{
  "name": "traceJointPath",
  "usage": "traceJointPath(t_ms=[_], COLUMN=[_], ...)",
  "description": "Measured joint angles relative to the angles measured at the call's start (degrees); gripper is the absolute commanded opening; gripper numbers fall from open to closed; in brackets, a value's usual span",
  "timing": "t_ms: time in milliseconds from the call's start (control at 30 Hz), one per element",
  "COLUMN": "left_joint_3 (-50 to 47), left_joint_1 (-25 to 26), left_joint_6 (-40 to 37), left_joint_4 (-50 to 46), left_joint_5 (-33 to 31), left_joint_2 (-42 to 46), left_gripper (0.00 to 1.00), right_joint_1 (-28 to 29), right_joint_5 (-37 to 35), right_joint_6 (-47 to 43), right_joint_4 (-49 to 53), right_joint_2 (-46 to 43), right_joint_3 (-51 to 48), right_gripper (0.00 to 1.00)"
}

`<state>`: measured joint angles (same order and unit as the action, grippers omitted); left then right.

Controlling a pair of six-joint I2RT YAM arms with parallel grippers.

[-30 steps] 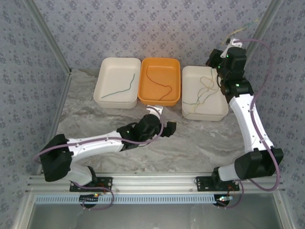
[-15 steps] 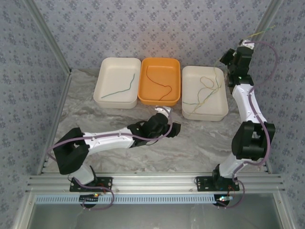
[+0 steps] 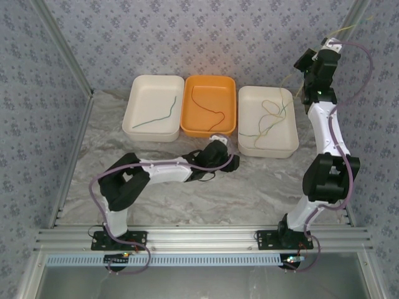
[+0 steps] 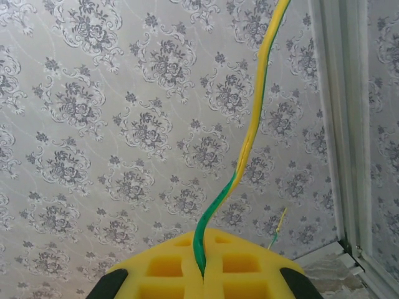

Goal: Untangle the cables

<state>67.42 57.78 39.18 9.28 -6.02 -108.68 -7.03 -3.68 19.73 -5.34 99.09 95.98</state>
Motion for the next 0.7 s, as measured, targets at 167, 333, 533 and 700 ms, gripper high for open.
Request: traceJointPath(t_ms=[167, 333, 533, 700], left_joint_3=[6.82, 14.05, 17.57, 18.86], left_joint_1=[-0.04, -0.42, -1.55, -2.01], left_joint_6=[2.49, 4.48, 7.48, 9.4], left_joint_4=[0.92, 0.07, -0.46, -0.52], left_joint_5=[1.14, 0.9, 0.9, 1.11], left_joint_2=[-4.55, -8.85, -13.35, -15.56], left_gripper=[0.75, 0.74, 0.7, 0.68], right_joint_1=[1.36, 2.4, 2.56, 2.86], right_joint_5=[2.05, 6.14, 9.27, 9.77], right_joint_6=[-1.42, -3.65, -9.51, -15.3], right_joint_4=[1.7, 6.56, 15.58, 23.52], right_joint_2=[3.13, 6.25, 11.54, 17.51], right_joint_3=[0.13, -0.15, 1.11, 4.76], right_gripper=[0.0, 0.0, 0.0, 0.0])
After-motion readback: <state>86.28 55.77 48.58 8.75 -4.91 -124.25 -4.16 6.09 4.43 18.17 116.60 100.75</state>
